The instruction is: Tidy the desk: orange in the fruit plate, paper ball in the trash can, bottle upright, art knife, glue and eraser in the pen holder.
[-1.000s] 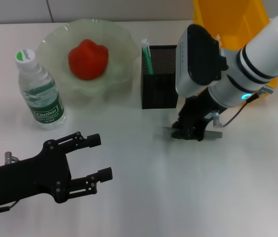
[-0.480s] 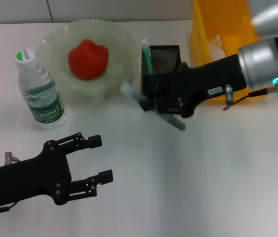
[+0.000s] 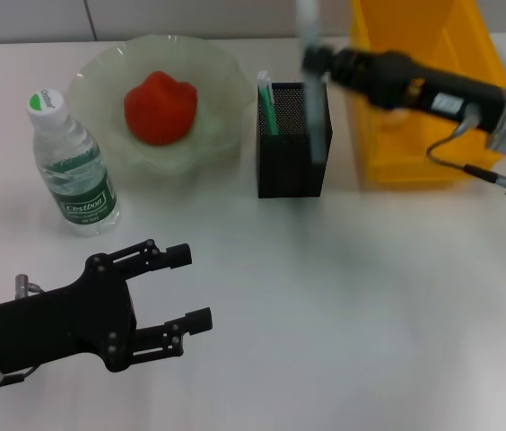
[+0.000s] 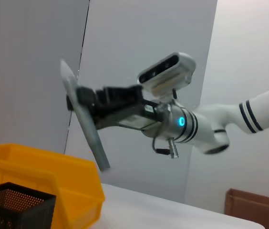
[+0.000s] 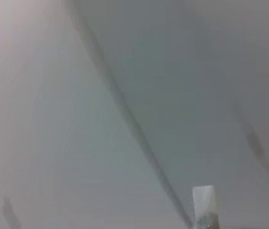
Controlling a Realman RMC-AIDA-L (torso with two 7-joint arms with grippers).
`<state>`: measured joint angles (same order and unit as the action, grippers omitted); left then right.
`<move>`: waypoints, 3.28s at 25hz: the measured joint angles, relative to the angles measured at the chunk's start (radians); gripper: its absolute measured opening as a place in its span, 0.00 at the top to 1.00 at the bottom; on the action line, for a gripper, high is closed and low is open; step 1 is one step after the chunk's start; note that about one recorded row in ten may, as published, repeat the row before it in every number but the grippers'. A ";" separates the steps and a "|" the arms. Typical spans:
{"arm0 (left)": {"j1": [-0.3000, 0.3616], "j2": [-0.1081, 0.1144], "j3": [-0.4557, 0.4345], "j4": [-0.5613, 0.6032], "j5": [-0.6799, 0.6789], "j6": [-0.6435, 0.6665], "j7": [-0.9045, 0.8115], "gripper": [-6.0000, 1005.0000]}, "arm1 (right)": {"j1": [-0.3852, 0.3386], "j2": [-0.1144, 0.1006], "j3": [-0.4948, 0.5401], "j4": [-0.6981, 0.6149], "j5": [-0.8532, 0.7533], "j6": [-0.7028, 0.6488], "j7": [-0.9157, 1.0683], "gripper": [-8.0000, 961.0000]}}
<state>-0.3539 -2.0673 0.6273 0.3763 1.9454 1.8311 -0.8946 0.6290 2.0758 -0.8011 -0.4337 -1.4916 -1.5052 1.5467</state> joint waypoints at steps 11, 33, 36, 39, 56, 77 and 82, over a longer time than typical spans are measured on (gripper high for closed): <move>-0.001 0.000 0.000 -0.001 0.005 0.005 0.016 0.22 | 0.037 0.009 0.059 0.120 0.133 0.207 -0.060 0.85; -0.002 0.000 0.000 0.000 0.005 -0.006 0.026 0.22 | 0.153 0.013 -0.068 0.254 0.140 0.342 -0.587 0.84; 0.001 -0.001 0.000 0.000 0.003 -0.004 0.026 0.22 | 0.144 0.013 -0.065 0.248 0.145 0.336 -0.589 0.84; 0.002 -0.001 0.000 0.000 0.003 -0.003 0.026 0.22 | 0.134 0.013 -0.057 0.242 0.151 0.327 -0.589 0.84; 0.006 0.002 0.000 0.000 0.007 -0.003 0.016 0.22 | 0.012 0.009 -0.063 0.152 0.251 0.131 -0.504 0.18; -0.050 0.041 0.023 0.063 0.032 0.016 -0.139 0.22 | -0.194 -0.106 -0.059 -0.078 -0.157 -0.383 -0.255 0.15; -0.068 0.049 0.061 0.083 0.035 0.020 -0.184 0.22 | -0.187 -0.106 -0.062 -0.082 -0.258 -0.365 -0.298 0.15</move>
<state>-0.4221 -2.0186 0.6880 0.4593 1.9804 1.8515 -1.0786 0.4417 1.9700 -0.8635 -0.5159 -1.7500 -1.8705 1.2490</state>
